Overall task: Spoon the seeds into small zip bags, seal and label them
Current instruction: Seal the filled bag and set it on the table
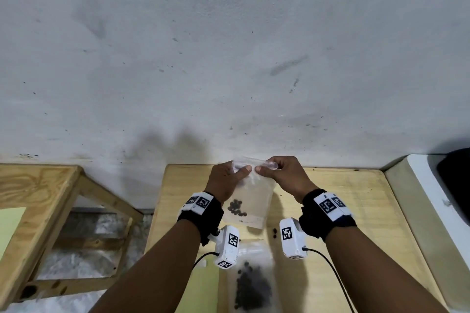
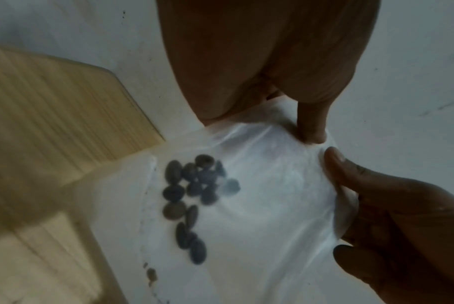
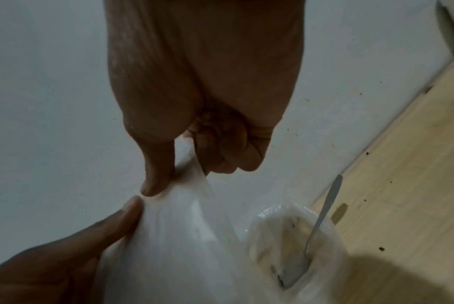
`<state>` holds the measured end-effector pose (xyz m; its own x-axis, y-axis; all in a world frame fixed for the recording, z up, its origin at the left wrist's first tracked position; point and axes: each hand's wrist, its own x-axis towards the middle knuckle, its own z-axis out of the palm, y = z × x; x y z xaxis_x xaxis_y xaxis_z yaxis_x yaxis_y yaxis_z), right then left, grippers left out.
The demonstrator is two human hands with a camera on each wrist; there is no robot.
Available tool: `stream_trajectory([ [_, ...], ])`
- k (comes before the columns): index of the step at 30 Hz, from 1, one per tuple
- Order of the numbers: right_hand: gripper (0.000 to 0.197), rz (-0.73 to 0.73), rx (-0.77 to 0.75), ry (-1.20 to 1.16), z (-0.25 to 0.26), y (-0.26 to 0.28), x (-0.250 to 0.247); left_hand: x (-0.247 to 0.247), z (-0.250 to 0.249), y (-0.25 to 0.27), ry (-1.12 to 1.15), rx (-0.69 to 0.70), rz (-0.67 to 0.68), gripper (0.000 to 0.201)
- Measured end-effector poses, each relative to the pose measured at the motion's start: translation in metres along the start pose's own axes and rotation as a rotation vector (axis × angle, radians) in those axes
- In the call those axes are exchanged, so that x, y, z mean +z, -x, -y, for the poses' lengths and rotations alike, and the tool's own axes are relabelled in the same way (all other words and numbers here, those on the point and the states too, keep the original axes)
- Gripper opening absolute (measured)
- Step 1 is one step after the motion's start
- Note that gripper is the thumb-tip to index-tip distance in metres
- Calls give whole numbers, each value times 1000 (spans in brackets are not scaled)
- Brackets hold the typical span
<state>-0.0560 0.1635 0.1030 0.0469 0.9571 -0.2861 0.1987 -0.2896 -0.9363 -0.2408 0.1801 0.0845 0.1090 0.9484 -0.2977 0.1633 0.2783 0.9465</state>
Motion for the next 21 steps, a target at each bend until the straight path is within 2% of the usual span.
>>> stream_trajectory([
  [2, 47, 53, 25, 52, 3, 0, 1, -2, -4, 4, -1, 12, -6, 8],
  [6, 50, 80, 25, 123, 12, 4, 3, -4, -7, 9, 28, 19, 4, 17],
  [10, 39, -20, 61, 23, 16, 9, 2, -7, -7, 13, 109, -51, 6, 34],
  [14, 42, 1, 64, -11, 18, 16, -2, -9, -6, 16, 129, -36, 6, 24],
  [17, 35, -25, 47, -29, 18, 21, 1, -8, -9, 18, 100, -28, 12, 25],
  [21, 47, -47, 89, -126, 11, 27, 1, -12, -10, 20, 188, -78, -11, 27],
])
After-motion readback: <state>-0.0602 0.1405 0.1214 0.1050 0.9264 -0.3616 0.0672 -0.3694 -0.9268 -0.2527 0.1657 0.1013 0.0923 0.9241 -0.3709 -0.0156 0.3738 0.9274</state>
